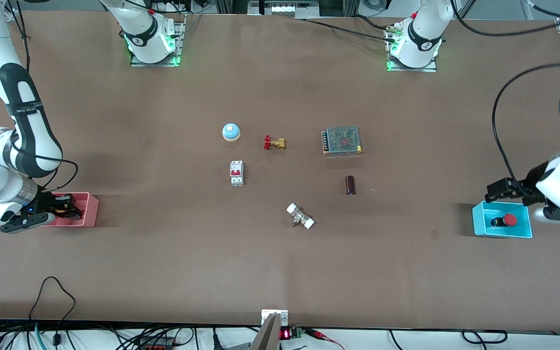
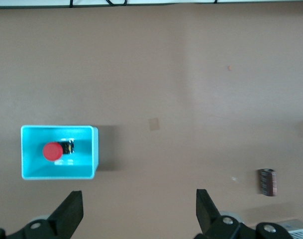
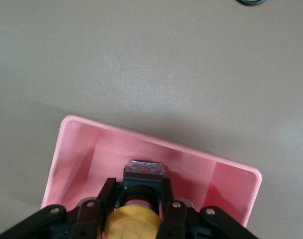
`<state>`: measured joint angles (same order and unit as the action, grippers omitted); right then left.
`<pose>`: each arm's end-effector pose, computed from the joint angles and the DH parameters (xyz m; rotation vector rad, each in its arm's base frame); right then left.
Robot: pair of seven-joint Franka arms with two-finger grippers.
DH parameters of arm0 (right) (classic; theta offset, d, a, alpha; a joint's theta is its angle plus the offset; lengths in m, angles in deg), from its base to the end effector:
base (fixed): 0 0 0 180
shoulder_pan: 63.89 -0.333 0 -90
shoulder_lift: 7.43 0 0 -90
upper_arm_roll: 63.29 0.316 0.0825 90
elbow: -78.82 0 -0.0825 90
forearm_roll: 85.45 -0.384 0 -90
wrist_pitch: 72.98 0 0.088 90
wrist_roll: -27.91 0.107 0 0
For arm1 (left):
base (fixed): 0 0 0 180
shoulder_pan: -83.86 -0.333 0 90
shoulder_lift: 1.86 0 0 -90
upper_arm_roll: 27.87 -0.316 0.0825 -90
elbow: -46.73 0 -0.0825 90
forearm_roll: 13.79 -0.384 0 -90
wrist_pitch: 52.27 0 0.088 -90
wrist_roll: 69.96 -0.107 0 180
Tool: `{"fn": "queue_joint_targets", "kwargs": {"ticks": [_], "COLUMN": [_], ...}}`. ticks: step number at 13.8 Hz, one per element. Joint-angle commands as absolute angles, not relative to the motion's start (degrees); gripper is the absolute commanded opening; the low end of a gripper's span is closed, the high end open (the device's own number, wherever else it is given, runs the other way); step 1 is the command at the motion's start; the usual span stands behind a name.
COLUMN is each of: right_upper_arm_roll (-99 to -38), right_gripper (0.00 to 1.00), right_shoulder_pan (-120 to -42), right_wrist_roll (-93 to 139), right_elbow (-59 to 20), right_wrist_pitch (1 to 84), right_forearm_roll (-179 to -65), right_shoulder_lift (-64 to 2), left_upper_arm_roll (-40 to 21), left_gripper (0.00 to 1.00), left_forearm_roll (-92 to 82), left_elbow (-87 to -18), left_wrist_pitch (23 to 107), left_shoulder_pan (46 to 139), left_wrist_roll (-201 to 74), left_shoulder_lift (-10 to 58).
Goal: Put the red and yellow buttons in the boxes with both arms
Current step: 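Release the yellow button into the pink box while the left gripper withdraws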
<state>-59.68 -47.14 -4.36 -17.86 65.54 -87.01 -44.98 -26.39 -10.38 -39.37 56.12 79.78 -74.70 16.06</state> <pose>0.6675 -0.1606 0.2251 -3.0804 -0.4650 -0.1431 0.6636 0.0279 0.4955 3.0789 -0.0295 0.1238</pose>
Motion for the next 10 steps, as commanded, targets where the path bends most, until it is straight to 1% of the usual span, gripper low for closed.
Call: {"fn": "queue_joint_targets", "kwargs": {"ticks": [1, 3, 5, 6, 7, 9, 10], "right_upper_arm_roll": [-59.4, -59.4, -59.4, -59.4, -59.4, -59.4, -59.4], "right_gripper": [0.53, 0.59, 0.63, 0.72, 0.77, 0.79, 0.79], "right_shoulder_pan": [-47.3, -47.3, -47.3, -47.3, -47.4, -47.8, -48.0], "right_wrist_roll": [-4.6, -4.6, -4.6, -4.7, -4.7, -5.0, -4.9], "right_elbow": [-17.3, -17.3, -17.3, -17.3, -17.2, -17.8, -17.9], "right_wrist_pitch": [66.0, 66.1, 66.2, 66.1, 65.8, 64.1, 60.8], "right_forearm_roll": [-88.2, -88.2, -88.2, -88.1, -88.1, -88.1, -88.1], "right_shoulder_lift": [-45.7, -45.7, -45.8, -45.6, -45.1, -42.1, -39.9], "left_upper_arm_roll": [-27.1, -27.1, -26.9, -26.6, -26.5, -26.5, -26.5], "left_gripper": [1.00, 1.00, 1.00, 1.00, 1.00, 1.00, 1.00], "left_forearm_roll": [-10.0, -10.4, -10.4, -10.4, -10.5, -11.1, -11.4], "left_elbow": [-44.4, -44.1, -42.1, -42.2, -42.9, -46.1, -47.3], "left_wrist_pitch": [54.0, 48.7, 44.6, 44.1, 43.8, 44.5, 45.3], "left_shoulder_pan": [80.2, 80.2, 79.7, 79.8, 79.8, 79.8, 79.8], "left_wrist_roll": [-69.3, -69.3, -69.7, -69.3, -69.3, -69.7, -69.6], "left_shoulder_lift": [8.7, 5.8, 5.3, 5.1, 4.0, 1.8, 1.0]}}
